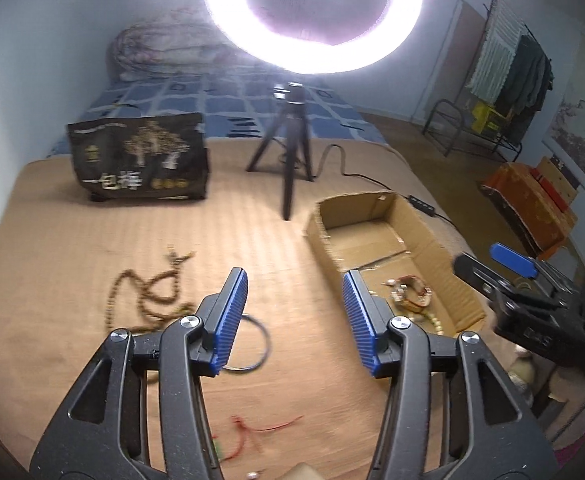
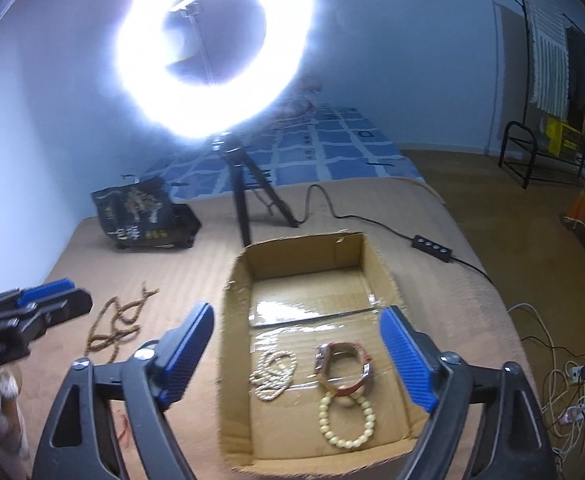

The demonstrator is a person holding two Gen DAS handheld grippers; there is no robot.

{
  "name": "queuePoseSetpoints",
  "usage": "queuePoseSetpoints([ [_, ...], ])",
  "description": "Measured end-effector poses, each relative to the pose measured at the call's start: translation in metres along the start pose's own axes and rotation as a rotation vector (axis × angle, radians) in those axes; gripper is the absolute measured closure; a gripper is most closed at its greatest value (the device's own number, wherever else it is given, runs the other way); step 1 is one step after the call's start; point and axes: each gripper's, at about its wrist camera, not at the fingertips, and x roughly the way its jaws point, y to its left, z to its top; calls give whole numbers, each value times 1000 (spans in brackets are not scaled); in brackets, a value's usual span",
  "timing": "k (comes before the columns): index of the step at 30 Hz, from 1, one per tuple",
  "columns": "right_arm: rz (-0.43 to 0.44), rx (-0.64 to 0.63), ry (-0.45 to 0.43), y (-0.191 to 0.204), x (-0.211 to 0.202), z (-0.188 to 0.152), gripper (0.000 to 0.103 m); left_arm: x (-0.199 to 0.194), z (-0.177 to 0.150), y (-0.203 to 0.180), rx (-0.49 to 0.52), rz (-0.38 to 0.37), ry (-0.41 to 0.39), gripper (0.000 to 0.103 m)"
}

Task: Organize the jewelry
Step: 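Move the left tool to the wooden bead necklace while the right tool approaches the blue bangle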

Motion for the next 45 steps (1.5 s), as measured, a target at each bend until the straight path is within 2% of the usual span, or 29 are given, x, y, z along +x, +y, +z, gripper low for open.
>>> queuePoseSetpoints([
  [2,21,-10,0,9,-4,-4,14,-4,-1,13,-3,20,-5,50],
  [4,44,-28,3,21,-8,-8,11,-9,-3,29,-12,39,-11,40],
  [6,64,-47,1,31,-10,-13,4,-12,-4,43,-26,53,-14,38],
  [8,79,-65,-1,42,-12,-18,4,-14,-5,57,-41,67,-12,37],
  [11,108,-90,10,59,-10,-24,3,-15,-8,81,-72,87,-1,31],
  [16,152,-133,48,91,1,-37,0,-7,-15,117,-126,122,35,30],
  [25,165,-237,143,136,38,-60,0,17,-34,164,-200,158,110,30],
  [35,167,-244,244,152,79,-77,0,51,-53,193,-281,132,202,30],
  [45,164,-220,303,155,115,-83,0,80,-68,180,-214,115,280,30],
])
